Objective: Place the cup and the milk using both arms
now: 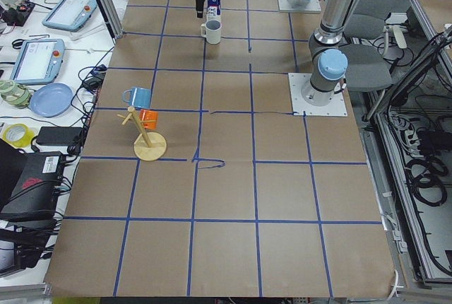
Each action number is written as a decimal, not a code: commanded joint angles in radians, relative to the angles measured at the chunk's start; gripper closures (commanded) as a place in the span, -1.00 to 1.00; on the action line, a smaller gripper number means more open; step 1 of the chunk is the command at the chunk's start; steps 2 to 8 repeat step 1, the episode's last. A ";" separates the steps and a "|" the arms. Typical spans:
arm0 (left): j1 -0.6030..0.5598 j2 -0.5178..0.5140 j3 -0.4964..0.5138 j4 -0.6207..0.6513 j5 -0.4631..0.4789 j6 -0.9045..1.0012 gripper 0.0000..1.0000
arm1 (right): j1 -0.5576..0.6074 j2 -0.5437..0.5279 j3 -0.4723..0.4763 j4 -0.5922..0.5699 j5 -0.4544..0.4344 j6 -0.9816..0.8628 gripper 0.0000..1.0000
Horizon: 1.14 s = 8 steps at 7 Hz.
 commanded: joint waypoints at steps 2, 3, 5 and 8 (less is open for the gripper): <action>0.000 0.000 0.000 0.000 -0.002 0.000 -1.00 | -0.002 0.000 0.000 0.000 0.000 -0.001 -1.00; 0.000 0.000 0.000 0.000 -0.002 0.000 -1.00 | -0.002 0.000 0.000 0.000 0.000 -0.001 -1.00; 0.000 0.000 0.000 0.000 -0.002 0.000 -1.00 | -0.002 0.000 0.000 0.000 0.000 -0.001 -1.00; 0.000 0.000 0.000 0.000 -0.002 0.000 -1.00 | -0.002 0.000 0.000 0.000 0.000 -0.001 -1.00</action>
